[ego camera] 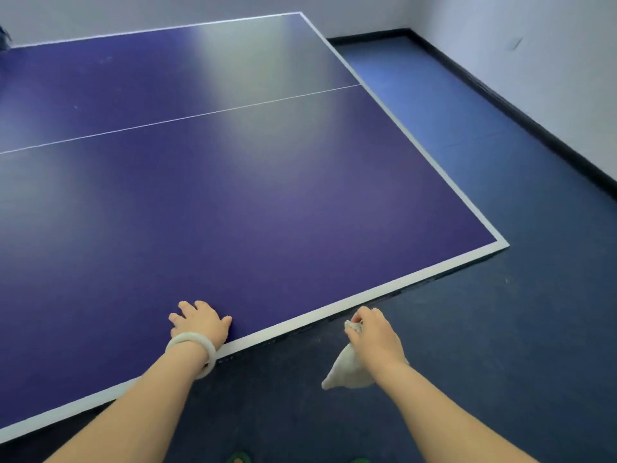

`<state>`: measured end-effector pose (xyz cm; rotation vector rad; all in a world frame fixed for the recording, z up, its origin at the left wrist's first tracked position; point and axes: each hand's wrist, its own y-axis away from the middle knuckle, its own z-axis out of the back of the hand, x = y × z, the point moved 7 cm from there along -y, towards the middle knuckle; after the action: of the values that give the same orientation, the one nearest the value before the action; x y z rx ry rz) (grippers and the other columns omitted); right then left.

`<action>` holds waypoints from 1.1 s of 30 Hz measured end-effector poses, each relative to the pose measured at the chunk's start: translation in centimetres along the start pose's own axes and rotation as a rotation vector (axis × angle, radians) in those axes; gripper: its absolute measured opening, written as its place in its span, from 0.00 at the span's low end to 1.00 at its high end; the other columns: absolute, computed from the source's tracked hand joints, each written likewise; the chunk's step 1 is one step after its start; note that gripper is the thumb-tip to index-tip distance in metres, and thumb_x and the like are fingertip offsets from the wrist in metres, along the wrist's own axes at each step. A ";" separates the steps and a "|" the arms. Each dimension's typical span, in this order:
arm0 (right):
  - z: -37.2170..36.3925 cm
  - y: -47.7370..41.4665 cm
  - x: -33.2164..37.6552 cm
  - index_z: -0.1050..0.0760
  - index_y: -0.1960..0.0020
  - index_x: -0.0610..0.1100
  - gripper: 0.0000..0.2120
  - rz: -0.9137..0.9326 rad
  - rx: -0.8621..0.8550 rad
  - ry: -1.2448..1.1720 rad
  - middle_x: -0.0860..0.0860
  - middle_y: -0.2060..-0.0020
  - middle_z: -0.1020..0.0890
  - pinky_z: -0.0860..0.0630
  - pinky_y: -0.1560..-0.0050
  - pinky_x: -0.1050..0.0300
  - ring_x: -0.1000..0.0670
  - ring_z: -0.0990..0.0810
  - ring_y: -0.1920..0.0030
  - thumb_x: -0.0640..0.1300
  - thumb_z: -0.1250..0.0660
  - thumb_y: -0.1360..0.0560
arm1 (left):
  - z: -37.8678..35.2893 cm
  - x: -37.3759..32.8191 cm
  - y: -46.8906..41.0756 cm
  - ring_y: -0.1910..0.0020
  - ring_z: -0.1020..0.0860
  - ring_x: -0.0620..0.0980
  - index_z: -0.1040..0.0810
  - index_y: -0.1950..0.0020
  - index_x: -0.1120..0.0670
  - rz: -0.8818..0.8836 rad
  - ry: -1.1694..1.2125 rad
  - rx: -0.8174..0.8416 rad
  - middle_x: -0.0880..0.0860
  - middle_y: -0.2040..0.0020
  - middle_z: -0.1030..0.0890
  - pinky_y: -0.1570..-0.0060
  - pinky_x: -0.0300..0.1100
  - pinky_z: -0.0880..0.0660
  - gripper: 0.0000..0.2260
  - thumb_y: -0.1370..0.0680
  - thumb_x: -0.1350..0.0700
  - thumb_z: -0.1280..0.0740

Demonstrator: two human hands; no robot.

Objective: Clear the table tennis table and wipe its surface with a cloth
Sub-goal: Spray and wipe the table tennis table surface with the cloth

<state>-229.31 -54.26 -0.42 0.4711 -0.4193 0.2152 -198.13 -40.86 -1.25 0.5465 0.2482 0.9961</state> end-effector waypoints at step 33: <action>40.7 -18.0 -30.9 0.26 0.52 0.50 0.04 -0.256 -0.241 -0.151 0.54 0.52 0.26 0.26 0.54 0.54 0.53 0.24 0.55 0.49 0.34 0.22 | 3.2 -69.0 17.9 0.46 0.23 0.52 0.23 0.41 0.56 -0.985 0.079 0.095 0.52 0.44 0.20 0.49 0.44 0.26 0.12 0.17 0.53 0.43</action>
<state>-265.45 -92.74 11.83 0.3006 -0.5207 -0.1186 -246.29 -92.68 7.86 0.3913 0.5679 0.0472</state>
